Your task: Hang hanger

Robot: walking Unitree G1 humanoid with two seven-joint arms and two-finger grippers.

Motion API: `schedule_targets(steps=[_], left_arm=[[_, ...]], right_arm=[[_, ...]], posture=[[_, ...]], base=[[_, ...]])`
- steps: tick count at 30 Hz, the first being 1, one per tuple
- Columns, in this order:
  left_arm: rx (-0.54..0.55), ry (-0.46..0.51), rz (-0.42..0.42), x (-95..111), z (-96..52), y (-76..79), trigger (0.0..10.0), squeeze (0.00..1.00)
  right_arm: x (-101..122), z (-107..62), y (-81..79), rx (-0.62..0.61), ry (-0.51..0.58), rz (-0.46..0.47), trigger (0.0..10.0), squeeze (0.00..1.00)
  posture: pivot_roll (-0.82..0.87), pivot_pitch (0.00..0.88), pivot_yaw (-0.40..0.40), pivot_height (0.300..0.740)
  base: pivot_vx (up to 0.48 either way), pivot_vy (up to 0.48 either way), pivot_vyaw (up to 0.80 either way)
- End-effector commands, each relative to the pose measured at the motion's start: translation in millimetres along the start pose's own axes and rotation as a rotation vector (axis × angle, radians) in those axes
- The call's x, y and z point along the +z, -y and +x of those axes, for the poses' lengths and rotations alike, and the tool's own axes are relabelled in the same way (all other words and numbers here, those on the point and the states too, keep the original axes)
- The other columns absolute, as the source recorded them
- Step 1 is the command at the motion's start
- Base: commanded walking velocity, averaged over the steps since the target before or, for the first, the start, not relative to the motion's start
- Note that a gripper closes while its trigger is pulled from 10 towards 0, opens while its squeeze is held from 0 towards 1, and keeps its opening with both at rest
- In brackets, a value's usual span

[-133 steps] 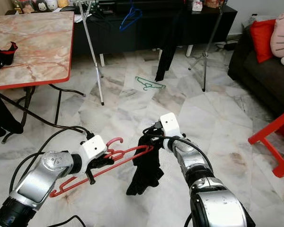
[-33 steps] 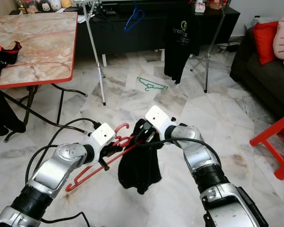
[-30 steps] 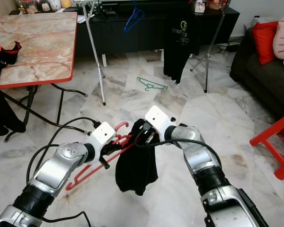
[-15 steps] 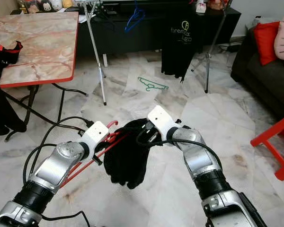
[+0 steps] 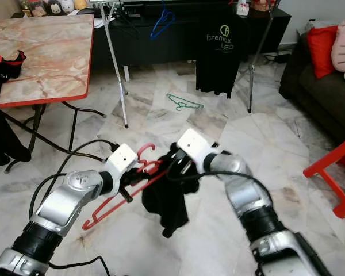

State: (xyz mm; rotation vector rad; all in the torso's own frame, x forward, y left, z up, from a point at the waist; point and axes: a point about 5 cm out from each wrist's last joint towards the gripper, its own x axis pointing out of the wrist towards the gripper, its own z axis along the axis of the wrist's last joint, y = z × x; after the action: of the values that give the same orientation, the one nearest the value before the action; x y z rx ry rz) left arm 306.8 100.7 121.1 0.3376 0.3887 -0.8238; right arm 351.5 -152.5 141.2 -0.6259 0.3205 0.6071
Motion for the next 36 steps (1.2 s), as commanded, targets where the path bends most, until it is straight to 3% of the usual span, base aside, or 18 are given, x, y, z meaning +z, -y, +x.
schedule_targets(steps=[1, 5, 10, 18, 25, 32, 36], left_arm=[[-0.015, 0.022, 0.028, 4.5, -2.1, 0.7, 10.0, 0.00], [-0.089, 0.045, 0.053, 6.7, -5.8, 7.6, 10.0, 0.00], [-0.090, 0.044, 0.057, 6.6, -5.6, 7.9, 10.0, 0.00], [-0.040, 0.026, 0.056, 6.4, 0.5, 6.4, 10.0, 0.00], [0.125, -0.029, 0.038, 2.4, 6.8, -8.0, 10.0, 0.00], [0.151, 0.095, -0.011, 19.1, 7.4, -10.3, 10.0, 0.00], [0.184, 0.159, -0.040, 27.8, 8.5, -12.7, 10.0, 0.00]], right_arm=[[11.9, -0.4, 8.1, -0.029, 0.046, -0.009, 10.0, 0.00], [19.2, 0.5, 11.4, -0.004, 0.058, -0.042, 10.0, 0.00], [23.4, 2.8, 6.4, 0.060, 0.073, -0.066, 10.0, 0.00], [34.0, -3.4, -19.8, 0.274, 0.146, -0.088, 10.0, 0.00], [31.1, -5.0, -22.8, 0.276, 0.127, -0.071, 10.0, 0.00], [27.2, -12.7, -34.2, 0.364, 0.142, -0.093, 10.0, 0.00], [13.2, -14.0, -31.8, 0.363, 0.070, -0.121, 10.0, 0.00]], posture=[[-0.06, 0.069, -0.042, 0.740], [-0.06, 0.069, -0.042, 0.740], [-0.06, 0.070, -0.043, 0.740], [-0.06, 0.069, -0.045, 0.740], [-0.06, 0.066, -0.043, 0.740], [-0.06, 0.061, -0.043, 0.740], [-0.06, 0.060, -0.043, 0.740]], base=[[0.000, 0.000, 0.00], [0.000, 0.000, 0.00], [0.000, 0.000, 0.00], [0.000, 0.000, 0.00], [0.000, 0.000, 0.00], [0.000, 0.000, 0.00], [0.000, 0.000, 0.00]])
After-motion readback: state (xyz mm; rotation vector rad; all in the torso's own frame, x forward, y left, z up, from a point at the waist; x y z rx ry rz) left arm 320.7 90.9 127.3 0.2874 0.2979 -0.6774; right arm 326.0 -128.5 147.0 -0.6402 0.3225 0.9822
